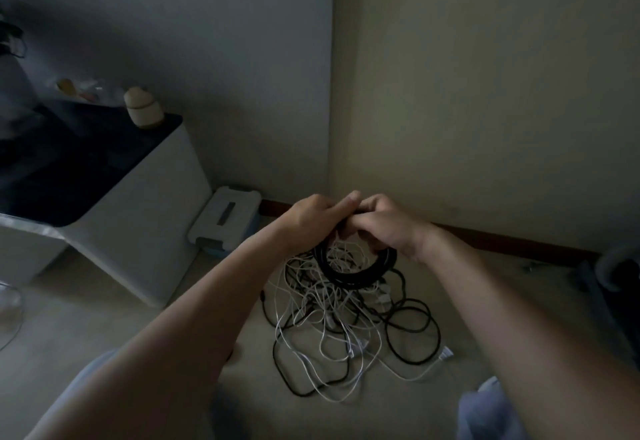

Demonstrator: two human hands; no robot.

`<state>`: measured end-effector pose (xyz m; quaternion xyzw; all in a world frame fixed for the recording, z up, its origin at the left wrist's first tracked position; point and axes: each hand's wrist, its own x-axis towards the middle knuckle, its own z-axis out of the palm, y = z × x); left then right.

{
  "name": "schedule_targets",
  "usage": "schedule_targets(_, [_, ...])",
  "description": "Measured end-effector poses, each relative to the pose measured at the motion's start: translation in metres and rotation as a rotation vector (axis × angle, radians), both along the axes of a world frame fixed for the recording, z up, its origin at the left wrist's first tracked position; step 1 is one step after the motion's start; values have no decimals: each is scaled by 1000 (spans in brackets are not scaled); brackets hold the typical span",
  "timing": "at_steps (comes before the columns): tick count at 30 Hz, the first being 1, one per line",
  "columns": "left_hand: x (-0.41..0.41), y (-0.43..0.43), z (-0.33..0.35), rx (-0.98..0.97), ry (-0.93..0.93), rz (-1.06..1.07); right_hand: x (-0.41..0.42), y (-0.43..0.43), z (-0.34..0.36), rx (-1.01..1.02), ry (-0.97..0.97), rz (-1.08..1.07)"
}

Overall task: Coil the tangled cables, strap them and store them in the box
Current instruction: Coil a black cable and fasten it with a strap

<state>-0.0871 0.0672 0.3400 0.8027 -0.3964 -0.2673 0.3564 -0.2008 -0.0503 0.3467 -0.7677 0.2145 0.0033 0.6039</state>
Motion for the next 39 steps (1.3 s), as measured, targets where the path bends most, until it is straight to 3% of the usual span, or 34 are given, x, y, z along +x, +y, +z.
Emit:
schedule_targets(5, [-3, 7, 8, -31, 585, 23, -1, -3, -3, -96, -66, -167])
schedule_targets(7, [-4, 9, 10, -68, 684, 51, -2, -5, -2, -50, -94, -183])
schedule_targets(15, [-8, 3, 12, -261, 638, 302, -17, -21, -1, 71, 25, -22])
schedule_targets(25, [-12, -2, 12, -584, 725, 450, -15, -32, -16, 104, -301, -114])
schedule_targets(28, [-10, -2, 11, -632, 741, 489, -17, -33, -21, 162, -219, -73])
schedule_targets(33, [-5, -3, 9, -712, 773, 584, -17, -34, -29, 58, -218, -83])
schedule_targets(36, [0, -1, 8, -747, 819, 660, -17, -27, -31, 130, -107, -10])
schedule_targets(39, [7, -1, 7, -777, 838, 751, -12, -18, -29, 209, -190, -162])
